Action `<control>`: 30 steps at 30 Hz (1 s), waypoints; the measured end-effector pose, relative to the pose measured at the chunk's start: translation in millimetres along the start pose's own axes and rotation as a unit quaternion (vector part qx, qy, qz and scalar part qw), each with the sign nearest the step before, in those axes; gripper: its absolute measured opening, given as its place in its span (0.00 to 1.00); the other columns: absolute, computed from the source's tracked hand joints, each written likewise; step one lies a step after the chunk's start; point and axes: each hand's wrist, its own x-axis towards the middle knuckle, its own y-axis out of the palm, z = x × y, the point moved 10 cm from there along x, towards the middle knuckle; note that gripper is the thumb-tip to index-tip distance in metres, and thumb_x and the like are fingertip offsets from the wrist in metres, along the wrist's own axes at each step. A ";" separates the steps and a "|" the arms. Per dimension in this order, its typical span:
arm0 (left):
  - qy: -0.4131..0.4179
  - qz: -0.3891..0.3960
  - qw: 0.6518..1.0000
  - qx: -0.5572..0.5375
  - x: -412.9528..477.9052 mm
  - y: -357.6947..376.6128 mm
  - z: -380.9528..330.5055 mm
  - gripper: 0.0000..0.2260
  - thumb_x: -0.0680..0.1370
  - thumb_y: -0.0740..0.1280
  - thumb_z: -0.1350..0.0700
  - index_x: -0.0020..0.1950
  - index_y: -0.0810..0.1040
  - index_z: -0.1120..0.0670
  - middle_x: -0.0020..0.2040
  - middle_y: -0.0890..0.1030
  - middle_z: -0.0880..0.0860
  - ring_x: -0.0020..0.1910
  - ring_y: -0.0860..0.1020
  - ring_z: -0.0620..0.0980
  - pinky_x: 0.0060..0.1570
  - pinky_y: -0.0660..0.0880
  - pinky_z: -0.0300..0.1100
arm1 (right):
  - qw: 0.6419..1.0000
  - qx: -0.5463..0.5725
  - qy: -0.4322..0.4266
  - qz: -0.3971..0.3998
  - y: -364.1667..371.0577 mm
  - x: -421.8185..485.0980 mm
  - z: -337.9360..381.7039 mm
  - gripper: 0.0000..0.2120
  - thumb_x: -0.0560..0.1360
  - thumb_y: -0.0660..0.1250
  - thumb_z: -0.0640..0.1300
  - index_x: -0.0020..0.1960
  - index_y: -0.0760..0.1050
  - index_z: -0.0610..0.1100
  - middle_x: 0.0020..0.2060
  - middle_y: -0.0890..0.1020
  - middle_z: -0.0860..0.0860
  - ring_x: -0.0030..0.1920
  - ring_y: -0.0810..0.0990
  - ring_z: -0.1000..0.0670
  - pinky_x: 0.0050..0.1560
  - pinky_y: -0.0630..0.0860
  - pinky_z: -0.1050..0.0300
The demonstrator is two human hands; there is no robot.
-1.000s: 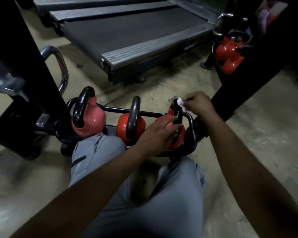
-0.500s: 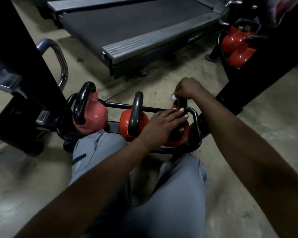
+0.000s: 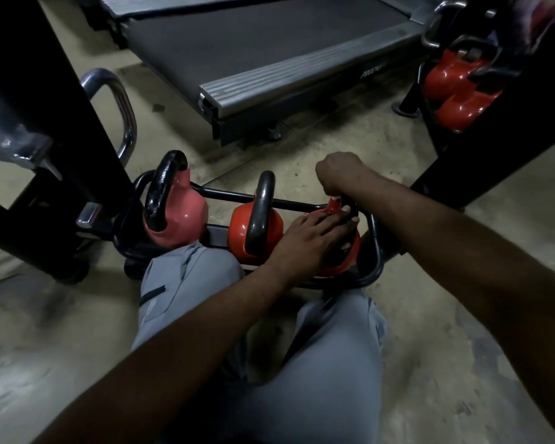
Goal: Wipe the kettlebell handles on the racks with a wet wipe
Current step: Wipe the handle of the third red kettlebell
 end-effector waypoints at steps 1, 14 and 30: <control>0.000 -0.001 1.000 -0.004 -0.2 -1.7 -0.8 0.30 0.78 0.57 0.46 0.80 0.57 0.49 0.80 0.56 0.52 0.75 0.62 0.55 0.67 0.63 0.50 | 1.000 0.016 0.016 0.005 1.7 0.0 -6.6 0.13 0.75 0.69 0.43 0.59 0.77 0.42 0.55 0.80 0.43 0.53 0.80 0.43 0.45 0.74 0.52; 0.002 -0.015 1.000 -0.007 -0.8 2.6 0.2 0.32 0.77 0.64 0.50 0.80 0.56 0.48 0.80 0.57 0.51 0.75 0.62 0.54 0.70 0.62 0.51 | 0.966 0.245 0.042 0.075 1.7 -5.2 -68.9 0.09 0.76 0.69 0.42 0.56 0.81 0.45 0.51 0.83 0.46 0.44 0.80 0.49 0.45 0.77 0.56; -0.018 -0.097 0.995 -0.009 1.4 -5.1 -0.9 0.21 0.83 0.57 0.46 0.75 0.68 0.49 0.75 0.69 0.50 0.69 0.70 0.52 0.61 0.71 0.50 | 0.468 0.853 0.232 0.006 113.2 -39.2 -59.5 0.14 0.80 0.54 0.32 0.39 0.73 0.42 0.33 0.72 0.47 0.32 0.70 0.52 0.26 0.75 0.64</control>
